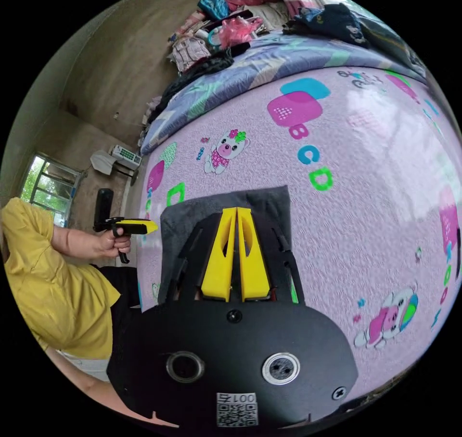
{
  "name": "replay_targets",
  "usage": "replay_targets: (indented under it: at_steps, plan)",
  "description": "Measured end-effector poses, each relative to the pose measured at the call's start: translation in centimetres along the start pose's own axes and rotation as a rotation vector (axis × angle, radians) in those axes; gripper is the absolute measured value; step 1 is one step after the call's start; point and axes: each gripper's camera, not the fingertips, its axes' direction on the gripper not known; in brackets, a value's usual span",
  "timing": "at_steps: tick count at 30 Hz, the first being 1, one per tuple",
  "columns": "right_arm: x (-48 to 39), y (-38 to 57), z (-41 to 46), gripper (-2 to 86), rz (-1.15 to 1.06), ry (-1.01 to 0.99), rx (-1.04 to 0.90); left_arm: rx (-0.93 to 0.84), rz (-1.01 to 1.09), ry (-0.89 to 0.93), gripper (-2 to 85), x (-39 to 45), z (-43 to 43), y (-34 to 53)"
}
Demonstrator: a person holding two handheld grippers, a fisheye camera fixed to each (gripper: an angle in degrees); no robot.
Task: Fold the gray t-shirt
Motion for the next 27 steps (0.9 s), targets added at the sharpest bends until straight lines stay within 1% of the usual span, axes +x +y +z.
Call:
replay_targets:
  at_steps: [2,6,7,10,12,15,20,23,27]
  plan:
    - [0.9,2.4,-2.2,1.0,0.032,0.024,-0.018,-0.107,-0.023,0.046,-1.6,-0.4,-0.1,1.9]
    - [3.2,8.0,-5.7,3.0,0.129,0.070,-0.086,-0.220,-0.146,0.133,-1.6,-1.5,0.4,4.9]
    - [3.6,8.8,-6.1,3.6,0.149,0.053,-0.086,-0.243,-0.170,0.164,-1.5,-1.6,0.8,5.8]
    - [6.3,13.2,-7.8,7.5,0.291,-0.094,-0.036,-0.277,-0.234,0.236,-1.2,-1.9,2.1,7.4]
    - [8.4,16.6,-8.5,9.4,0.396,-0.200,0.003,-0.289,-0.269,0.262,-1.1,-2.0,2.8,7.9]
    - [9.6,20.0,-9.6,11.1,0.464,-0.248,0.058,-0.305,-0.286,0.269,-1.2,-1.7,3.8,8.0]
    - [10.2,24.2,-10.4,12.0,0.531,-0.348,0.150,-0.307,-0.248,0.247,-1.4,-0.9,4.7,7.2]
    - [10.3,24.6,-10.1,12.0,0.539,-0.414,0.207,-0.297,-0.257,0.241,-1.4,-0.9,5.1,7.2]
    - [10.0,22.2,-8.8,10.6,0.485,-0.516,0.259,-0.289,-0.251,0.230,-1.3,-0.6,5.5,7.3]
